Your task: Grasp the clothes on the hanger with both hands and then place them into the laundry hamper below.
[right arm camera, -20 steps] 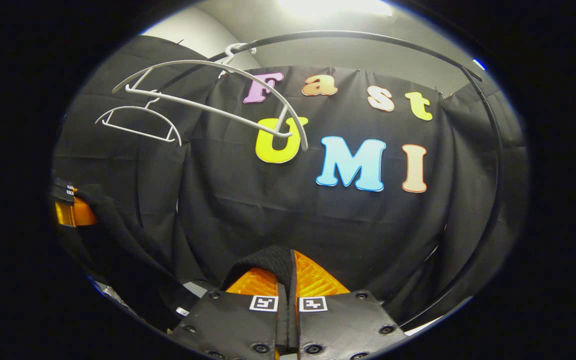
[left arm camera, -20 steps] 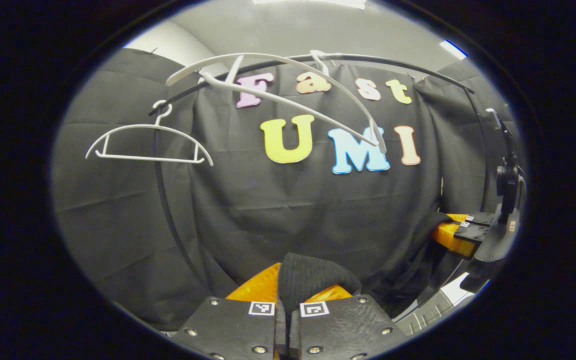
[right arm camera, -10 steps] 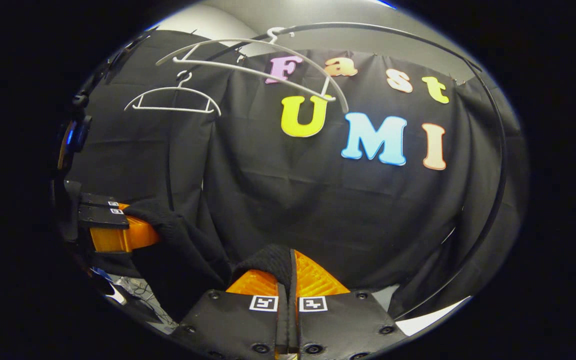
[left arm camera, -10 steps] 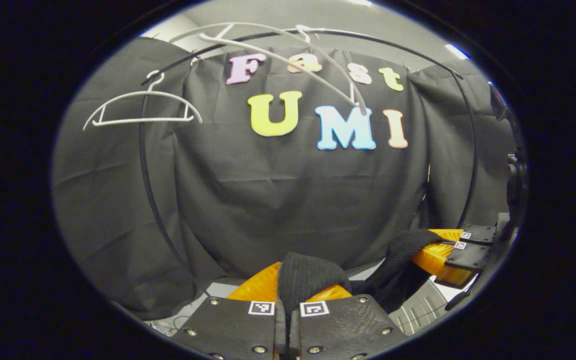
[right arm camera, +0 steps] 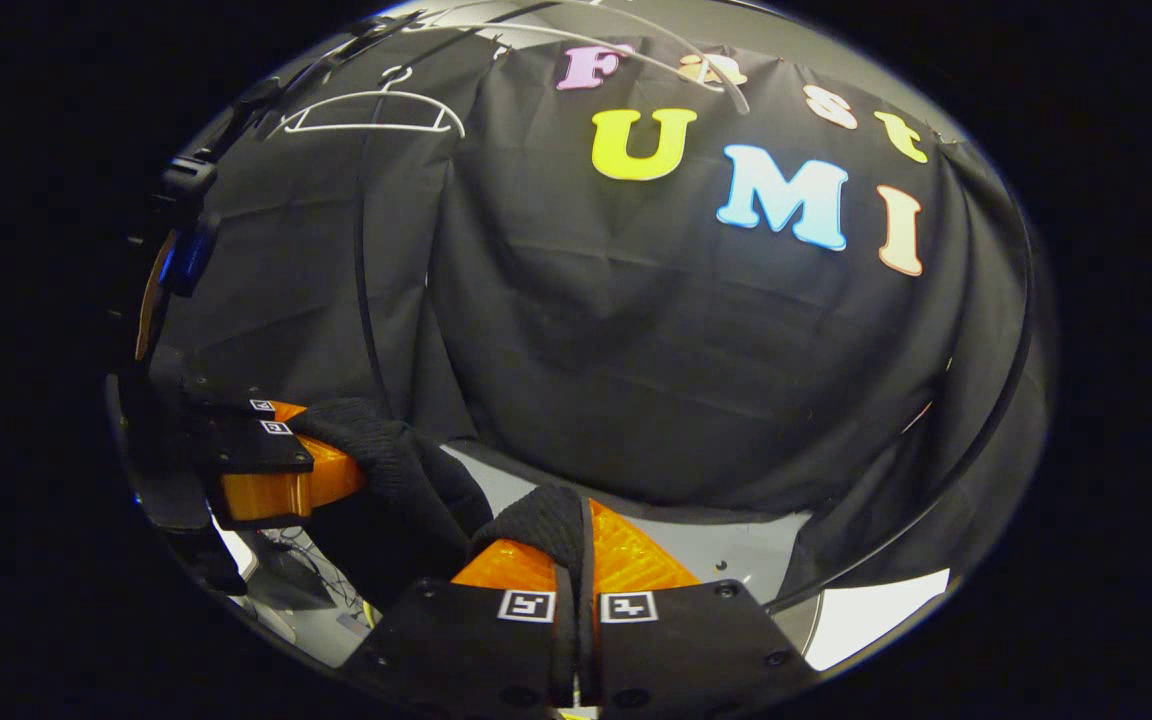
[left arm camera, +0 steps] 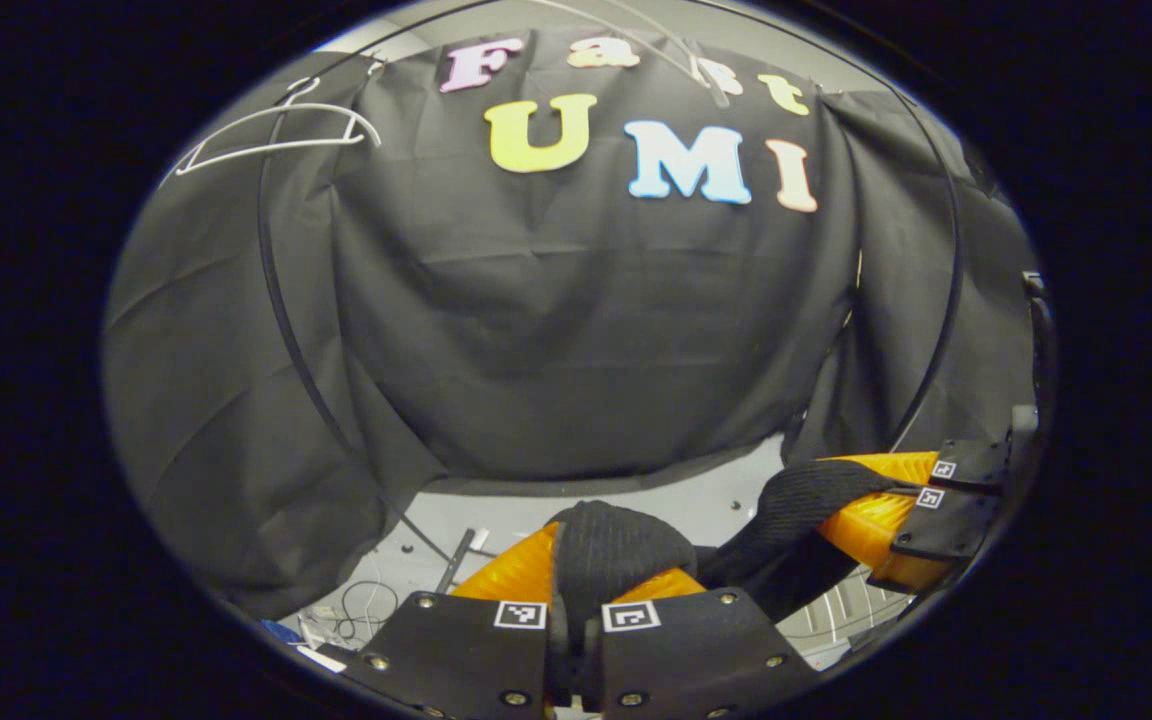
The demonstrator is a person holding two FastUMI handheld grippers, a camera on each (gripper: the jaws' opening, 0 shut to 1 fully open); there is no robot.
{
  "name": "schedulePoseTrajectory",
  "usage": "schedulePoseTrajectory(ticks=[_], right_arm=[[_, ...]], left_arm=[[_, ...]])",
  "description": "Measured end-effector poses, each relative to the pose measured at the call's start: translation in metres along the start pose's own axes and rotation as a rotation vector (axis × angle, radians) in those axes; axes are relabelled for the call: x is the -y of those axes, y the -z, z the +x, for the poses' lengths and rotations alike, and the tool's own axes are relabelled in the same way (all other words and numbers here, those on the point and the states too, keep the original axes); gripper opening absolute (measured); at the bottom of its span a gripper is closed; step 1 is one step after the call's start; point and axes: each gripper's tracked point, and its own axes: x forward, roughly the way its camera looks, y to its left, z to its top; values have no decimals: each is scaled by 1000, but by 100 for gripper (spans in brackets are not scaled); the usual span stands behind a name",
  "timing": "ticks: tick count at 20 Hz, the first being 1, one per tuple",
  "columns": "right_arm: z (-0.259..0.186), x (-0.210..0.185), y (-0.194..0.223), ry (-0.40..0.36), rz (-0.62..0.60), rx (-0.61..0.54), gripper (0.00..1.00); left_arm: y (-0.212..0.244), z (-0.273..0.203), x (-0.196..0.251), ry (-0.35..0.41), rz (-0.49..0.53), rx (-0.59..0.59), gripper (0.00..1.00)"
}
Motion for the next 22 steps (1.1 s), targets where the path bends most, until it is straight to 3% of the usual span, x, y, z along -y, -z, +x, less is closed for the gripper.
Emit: schedulePoseTrajectory(ticks=[3, 5, 6, 7, 9, 10, 11, 12, 13, 14, 16, 22], right_arm=[[7, 6, 23, 12, 7, -75, 4], [8, 6, 37, 11, 7, -125, 11], [7, 5, 40, 13, 7, -141, 8], [5, 4, 47, 15, 5, -159, 12], [6, -3, 61, -6, 6, -216, 13], [3, -4, 68, -17, 7, -237, 26], [3, -9, 77, -30, 11, -256, 30], [-1, -7, 78, -27, 11, -259, 42], [1, -9, 73, -29, 20, -242, 46], [-1, -9, 67, -28, 24, -228, 63], [1, -6, 56, -15, 5, -204, 99], [-8, -3, 45, 2, 21, -160, 98]], left_arm=[[24, 9, 0, 2, 2, -71, 7], [42, 11, -2, -4, -20, -130, 9], [51, 14, -4, -10, -28, -157, 5], [58, 16, -7, -16, -33, -181, 9], [67, 14, -6, -8, -36, -207, 22], [67, 15, -4, 0, -32, -210, 33], [63, 14, -3, 10, -27, -203, 44], [63, 14, -4, 10, -19, -196, 60], [63, 13, -6, 5, -7, -192, 76], [64, 11, -9, 2, 0, -190, 92], [63, 10, -11, -5, 0, -187, 92], [51, 0, -20, -27, -2, -151, 92]])
